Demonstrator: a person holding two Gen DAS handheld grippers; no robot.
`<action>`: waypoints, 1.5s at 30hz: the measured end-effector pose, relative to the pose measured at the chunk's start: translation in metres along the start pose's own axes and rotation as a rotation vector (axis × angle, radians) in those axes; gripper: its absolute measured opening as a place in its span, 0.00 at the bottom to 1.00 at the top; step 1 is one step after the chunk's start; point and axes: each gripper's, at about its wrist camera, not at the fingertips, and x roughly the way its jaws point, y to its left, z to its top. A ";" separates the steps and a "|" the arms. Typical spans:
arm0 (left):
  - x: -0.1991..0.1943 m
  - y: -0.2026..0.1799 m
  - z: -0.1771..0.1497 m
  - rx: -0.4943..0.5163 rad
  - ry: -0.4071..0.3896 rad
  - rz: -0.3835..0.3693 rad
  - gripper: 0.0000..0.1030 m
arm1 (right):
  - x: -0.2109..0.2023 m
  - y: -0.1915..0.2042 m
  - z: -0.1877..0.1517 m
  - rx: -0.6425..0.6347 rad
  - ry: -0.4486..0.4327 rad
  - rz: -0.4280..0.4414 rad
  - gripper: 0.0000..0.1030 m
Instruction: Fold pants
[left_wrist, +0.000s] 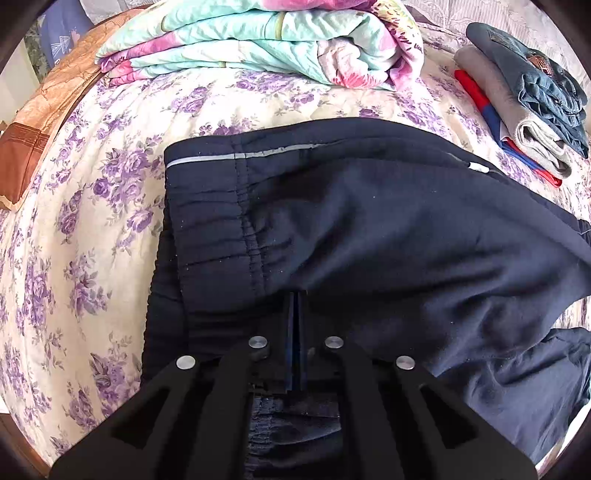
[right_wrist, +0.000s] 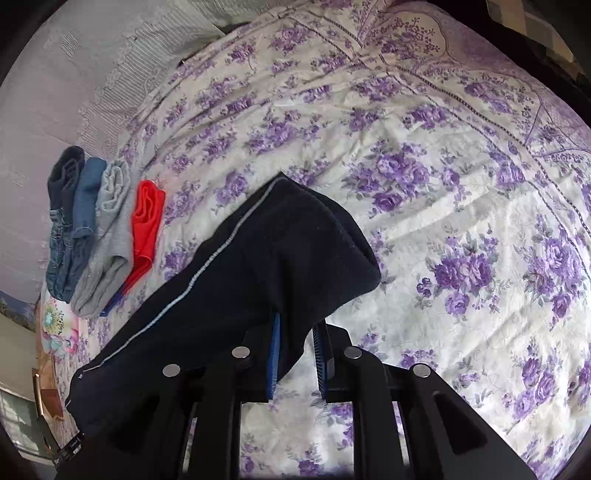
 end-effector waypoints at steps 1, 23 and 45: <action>0.000 -0.002 0.000 0.009 0.002 0.009 0.01 | 0.018 -0.002 0.000 0.001 0.041 -0.030 0.20; -0.011 0.039 0.114 0.382 -0.016 -0.224 0.79 | -0.159 0.040 -0.193 -0.246 -0.082 -0.076 0.60; -0.023 0.035 0.073 0.517 -0.257 -0.362 0.20 | 0.038 0.407 -0.117 -1.065 0.245 0.382 0.72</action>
